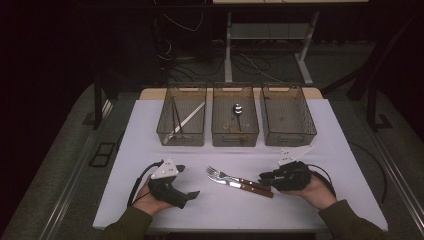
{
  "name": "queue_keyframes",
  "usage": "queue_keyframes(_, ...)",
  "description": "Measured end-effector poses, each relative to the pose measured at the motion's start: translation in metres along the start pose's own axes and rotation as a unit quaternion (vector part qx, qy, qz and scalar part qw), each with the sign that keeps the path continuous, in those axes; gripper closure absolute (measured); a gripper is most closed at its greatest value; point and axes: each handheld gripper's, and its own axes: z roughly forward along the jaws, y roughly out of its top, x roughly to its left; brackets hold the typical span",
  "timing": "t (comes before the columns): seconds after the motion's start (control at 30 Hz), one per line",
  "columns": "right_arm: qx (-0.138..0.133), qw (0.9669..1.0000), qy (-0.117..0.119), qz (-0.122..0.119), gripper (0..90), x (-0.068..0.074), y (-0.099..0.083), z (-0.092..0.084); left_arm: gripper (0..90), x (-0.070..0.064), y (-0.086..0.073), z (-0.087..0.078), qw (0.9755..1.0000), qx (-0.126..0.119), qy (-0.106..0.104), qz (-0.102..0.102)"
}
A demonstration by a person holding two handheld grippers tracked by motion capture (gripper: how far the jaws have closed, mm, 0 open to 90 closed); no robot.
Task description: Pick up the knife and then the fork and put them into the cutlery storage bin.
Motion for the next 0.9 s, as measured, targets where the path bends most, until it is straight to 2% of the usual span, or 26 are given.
queue_keyframes(0.33, 0.045, 0.9987, 0.004, -0.024, 75.6, 0.009, 0.003, 0.019, 0.0, 0.0, 0.0, 0.001, 1.0, 0.002, 0.0, 0.002)
queue_keyframes(0.43, 0.052, 0.9982, 0.002, -0.031, 75.6, 0.01, 0.003, 0.023, 0.0, 0.0, 0.0, 0.001, 1.0, 0.002, 0.0, 0.002)
queue_keyframes(0.5, 0.058, 0.9971, -0.002, -0.049, 75.6, 0.008, 0.003, 0.024, 0.0, 0.0, 0.0, 0.001, 1.0, 0.002, 0.0, 0.002)
queue_keyframes(0.53, 0.056, 0.9978, 0.003, -0.035, 75.6, 0.01, 0.004, 0.025, 0.0, 0.0, 0.0, 0.001, 1.0, 0.002, 0.0, 0.002)
queue_keyframes(0.6, 0.06, 0.9968, 0.0, -0.052, 75.6, 0.009, 0.004, 0.027, 0.0, 0.0, 0.0, 0.001, 1.0, 0.002, 0.0, 0.002)
queue_keyframes(0.77, 0.066, 0.9961, 0.001, -0.059, 76.0, 0.009, 0.006, 0.033, 0.0, 0.0, 0.0, 0.001, 1.0, 0.002, 0.0, 0.002)
queue_keyframes(0.8, 0.064, 0.9968, 0.005, -0.048, 76.0, 0.012, 0.007, 0.035, 0.0, 0.0, 0.0, 0.001, 1.0, 0.002, 0.0, 0.002)
queue_keyframes(0.83, 0.069, 0.9958, 0.002, -0.061, 76.0, 0.01, 0.007, 0.036, 0.0, 0.0, 0.0, 0.001, 1.0, 0.002, 0.0, 0.002)
queue_keyframes(0.9, 0.072, 0.9956, 0.003, -0.06, 76.3, 0.012, 0.008, 0.039, 0.0, 0.0, 0.0, 0.001, 1.0, 0.003, 0.0, 0.003)
